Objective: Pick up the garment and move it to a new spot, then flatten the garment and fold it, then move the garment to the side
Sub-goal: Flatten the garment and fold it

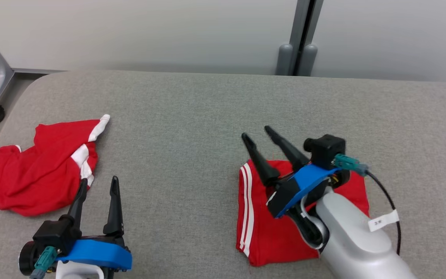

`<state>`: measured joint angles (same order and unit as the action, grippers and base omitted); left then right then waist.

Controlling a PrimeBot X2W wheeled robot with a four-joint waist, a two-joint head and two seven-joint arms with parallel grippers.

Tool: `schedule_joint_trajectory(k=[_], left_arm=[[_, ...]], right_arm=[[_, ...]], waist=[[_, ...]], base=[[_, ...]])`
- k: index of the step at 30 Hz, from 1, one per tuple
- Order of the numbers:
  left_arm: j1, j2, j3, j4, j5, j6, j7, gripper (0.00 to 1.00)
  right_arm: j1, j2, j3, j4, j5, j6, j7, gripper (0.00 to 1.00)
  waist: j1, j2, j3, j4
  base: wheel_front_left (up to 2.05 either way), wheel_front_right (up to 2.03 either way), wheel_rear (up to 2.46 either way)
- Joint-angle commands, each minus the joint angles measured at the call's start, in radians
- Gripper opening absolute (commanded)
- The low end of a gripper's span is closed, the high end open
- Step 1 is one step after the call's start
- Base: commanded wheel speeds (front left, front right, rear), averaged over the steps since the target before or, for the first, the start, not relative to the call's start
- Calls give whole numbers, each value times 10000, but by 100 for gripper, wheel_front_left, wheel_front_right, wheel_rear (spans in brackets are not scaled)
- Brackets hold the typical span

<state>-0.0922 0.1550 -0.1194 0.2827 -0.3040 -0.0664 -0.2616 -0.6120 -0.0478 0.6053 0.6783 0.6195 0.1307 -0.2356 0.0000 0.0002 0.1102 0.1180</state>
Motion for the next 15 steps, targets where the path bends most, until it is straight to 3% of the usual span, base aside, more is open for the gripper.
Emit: schedule_joint_trajectory(k=[1,9,15], left_arm=[[139,59,92,-91,-48,91,-43,100],[603,202,300,-279,-99,210,-44,100],[816,205,305,-299,-163,278,-44,100]], right_arm=[[198,-53,-657,-244,-470,1,-168,100],[2147,-399,-3953,-2458,-3119,1,-267,100],[3668,-404,-5725,-3991,-4225,1,458,100]], waist=[[0,-2,-208,-293],[0,-2,-545,-957],[0,-2,-847,-1229]], base=[[0,0,0],[0,0,0],[0,0,0]])
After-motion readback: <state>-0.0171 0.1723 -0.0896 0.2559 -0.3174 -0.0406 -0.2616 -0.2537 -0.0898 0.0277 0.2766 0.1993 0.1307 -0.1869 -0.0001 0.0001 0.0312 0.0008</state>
